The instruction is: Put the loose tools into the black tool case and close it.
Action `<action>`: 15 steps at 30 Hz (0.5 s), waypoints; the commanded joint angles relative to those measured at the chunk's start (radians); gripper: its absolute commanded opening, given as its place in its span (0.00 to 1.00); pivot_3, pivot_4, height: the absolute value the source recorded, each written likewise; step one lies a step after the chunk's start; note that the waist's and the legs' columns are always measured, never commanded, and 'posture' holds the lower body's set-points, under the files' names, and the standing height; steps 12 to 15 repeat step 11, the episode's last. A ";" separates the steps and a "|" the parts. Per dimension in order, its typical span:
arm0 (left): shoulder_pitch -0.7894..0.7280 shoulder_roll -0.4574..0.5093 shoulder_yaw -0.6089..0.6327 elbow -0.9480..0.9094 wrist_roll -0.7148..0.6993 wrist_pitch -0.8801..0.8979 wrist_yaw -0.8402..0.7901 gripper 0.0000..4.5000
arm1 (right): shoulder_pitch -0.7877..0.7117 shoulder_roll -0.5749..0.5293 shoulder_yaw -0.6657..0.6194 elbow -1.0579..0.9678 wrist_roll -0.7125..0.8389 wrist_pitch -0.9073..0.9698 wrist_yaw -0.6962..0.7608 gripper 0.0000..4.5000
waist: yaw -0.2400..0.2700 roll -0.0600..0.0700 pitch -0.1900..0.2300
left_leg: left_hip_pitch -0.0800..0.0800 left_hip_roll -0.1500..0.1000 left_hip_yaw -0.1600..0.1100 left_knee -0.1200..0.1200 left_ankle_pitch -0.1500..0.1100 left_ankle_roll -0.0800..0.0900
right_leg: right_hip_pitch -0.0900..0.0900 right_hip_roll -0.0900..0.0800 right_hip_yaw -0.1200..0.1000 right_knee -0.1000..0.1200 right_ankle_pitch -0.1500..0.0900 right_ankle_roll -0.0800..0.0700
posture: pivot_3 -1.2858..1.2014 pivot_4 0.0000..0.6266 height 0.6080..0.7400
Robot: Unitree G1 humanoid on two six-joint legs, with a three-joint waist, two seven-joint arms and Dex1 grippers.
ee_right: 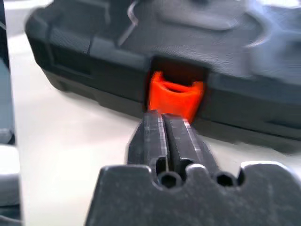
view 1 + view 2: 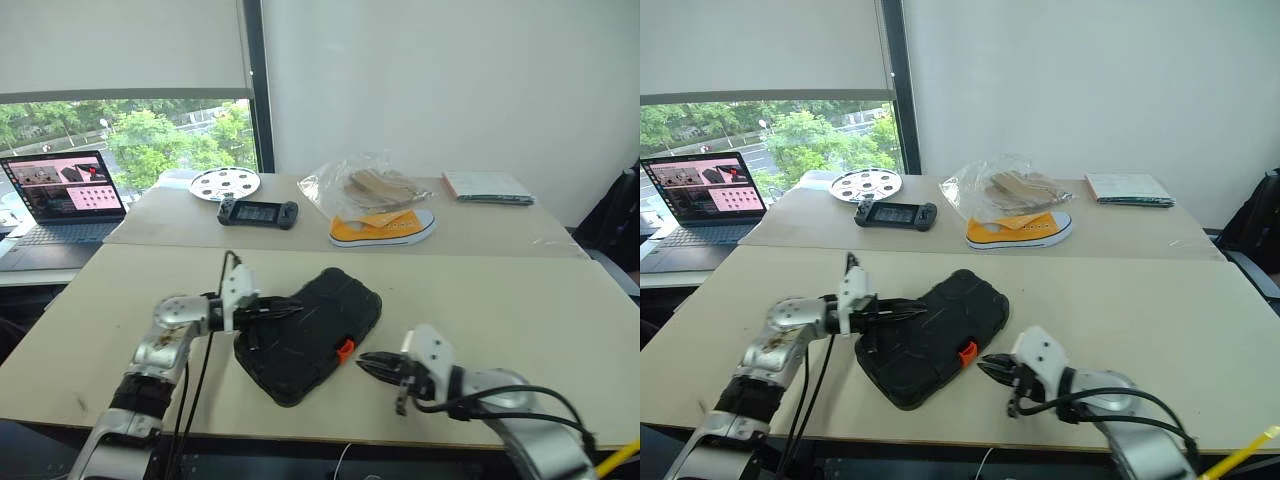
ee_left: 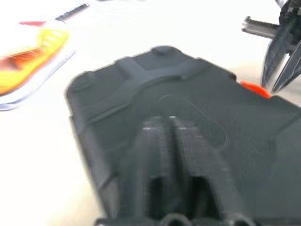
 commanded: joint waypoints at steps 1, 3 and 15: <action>0.148 0.114 0.120 -0.064 -0.031 0.043 0.021 0.50 | 0.086 -0.052 -0.161 -0.021 0.083 -0.103 0.073 0.47 | 0.003 -0.001 0.001 | 0.001 0.000 0.001 -0.004 0.000 -0.001 | -0.001 0.000 0.000 -0.001 0.000 0.000 | 0.52 0.24 1.00; 0.244 0.164 0.175 -0.113 -0.034 0.057 0.047 0.65 | 0.106 -0.058 -0.234 0.033 0.108 -0.208 0.115 0.62 | 0.003 -0.001 0.001 | 0.000 0.000 0.000 -0.006 0.003 -0.006 | -0.001 0.000 -0.003 -0.005 -0.001 -0.001 | 0.52 0.24 1.00; 0.528 0.211 0.301 -0.235 -0.014 0.000 0.146 1.00 | 0.064 -0.100 -0.340 0.352 0.133 -0.497 0.276 0.99 | 0.028 -0.005 0.007 | -0.005 -0.001 0.000 -0.006 0.001 -0.003 | -0.001 -0.001 -0.006 -0.012 0.001 -0.005 | 0.52 0.24 1.00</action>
